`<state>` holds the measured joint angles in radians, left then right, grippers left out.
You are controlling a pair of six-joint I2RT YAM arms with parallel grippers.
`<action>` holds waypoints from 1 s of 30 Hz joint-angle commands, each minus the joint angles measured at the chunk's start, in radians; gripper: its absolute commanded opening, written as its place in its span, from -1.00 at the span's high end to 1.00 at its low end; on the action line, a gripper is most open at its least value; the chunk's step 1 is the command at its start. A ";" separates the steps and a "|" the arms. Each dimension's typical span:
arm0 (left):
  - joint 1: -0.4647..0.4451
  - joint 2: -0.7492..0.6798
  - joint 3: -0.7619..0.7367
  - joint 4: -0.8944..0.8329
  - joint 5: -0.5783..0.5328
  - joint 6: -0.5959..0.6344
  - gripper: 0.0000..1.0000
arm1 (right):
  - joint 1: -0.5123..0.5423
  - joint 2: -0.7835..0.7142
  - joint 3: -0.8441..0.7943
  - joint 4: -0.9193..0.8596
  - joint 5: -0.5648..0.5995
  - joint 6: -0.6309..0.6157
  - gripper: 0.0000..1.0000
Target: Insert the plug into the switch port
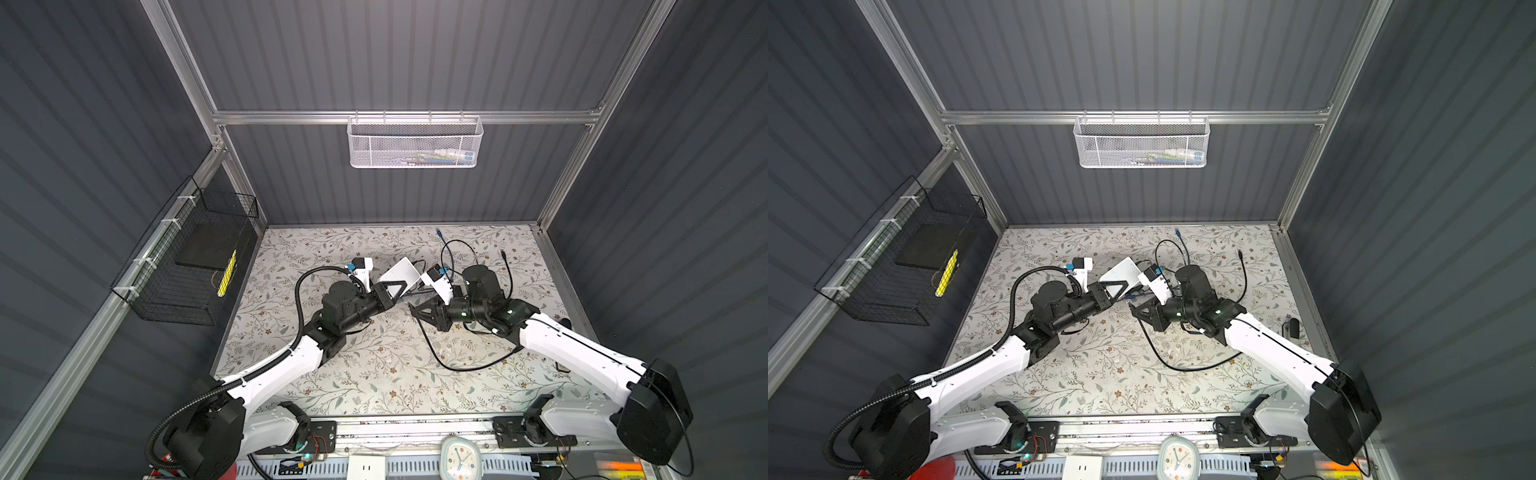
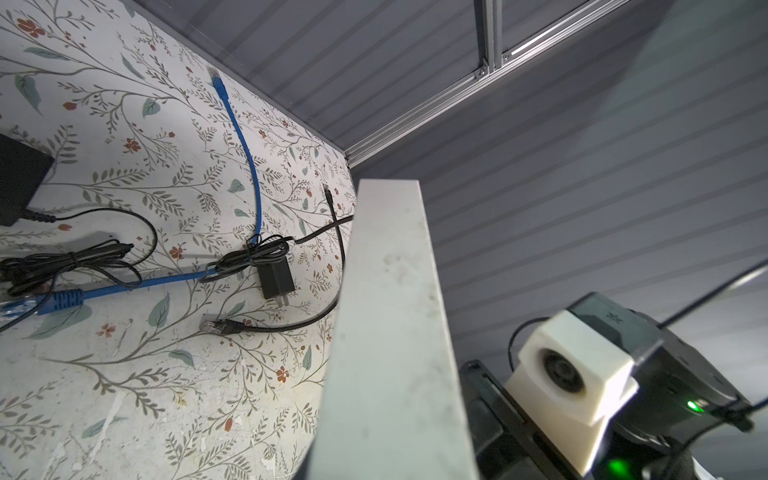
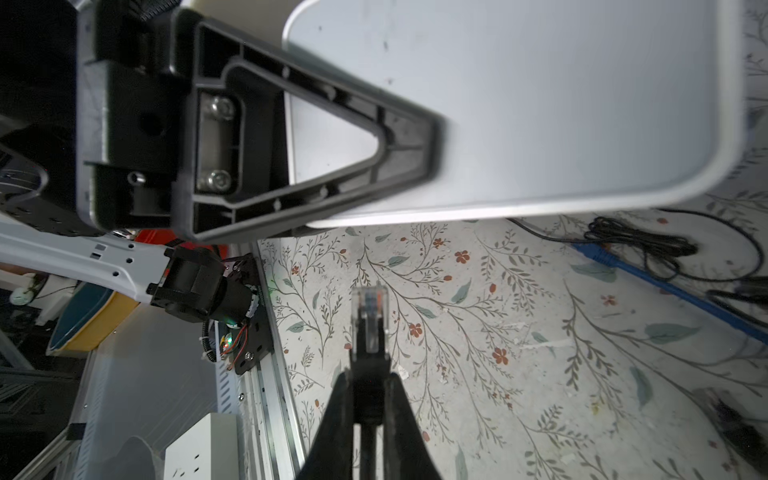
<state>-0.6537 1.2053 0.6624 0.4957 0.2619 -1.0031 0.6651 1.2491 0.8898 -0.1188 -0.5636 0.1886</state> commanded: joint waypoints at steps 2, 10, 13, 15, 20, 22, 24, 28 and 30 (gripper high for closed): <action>-0.006 0.011 0.055 -0.024 -0.005 -0.009 1.00 | 0.045 -0.011 0.039 -0.090 0.176 -0.062 1.00; -0.015 0.019 0.068 -0.063 -0.012 -0.017 1.00 | 0.078 -0.001 0.072 -0.114 0.266 -0.075 1.00; -0.018 0.020 0.068 -0.073 -0.019 -0.020 1.00 | 0.080 0.005 0.088 -0.127 0.289 -0.080 1.00; -0.023 0.024 0.068 -0.073 -0.024 -0.021 1.00 | 0.083 0.012 0.096 -0.125 0.301 -0.079 1.00; -0.032 0.037 0.073 -0.066 -0.028 -0.023 1.00 | 0.112 0.043 0.128 -0.137 0.323 -0.084 1.00; -0.035 0.043 0.077 -0.065 -0.028 -0.024 1.00 | 0.117 0.055 0.132 -0.135 0.329 -0.080 1.00; -0.035 0.049 0.080 -0.063 -0.029 -0.024 1.00 | 0.120 0.064 0.135 -0.133 0.334 -0.080 1.00; -0.040 0.059 0.082 -0.058 -0.028 -0.025 1.00 | 0.123 0.075 0.146 -0.131 0.341 -0.075 1.00; -0.040 0.061 0.081 -0.055 -0.031 -0.026 1.00 | 0.126 0.091 0.159 -0.147 0.340 -0.078 1.00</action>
<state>-0.6811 1.2659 0.7006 0.4038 0.2241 -1.0260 0.7845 1.3182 1.0115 -0.2577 -0.2386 0.1219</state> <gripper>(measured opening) 0.243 0.122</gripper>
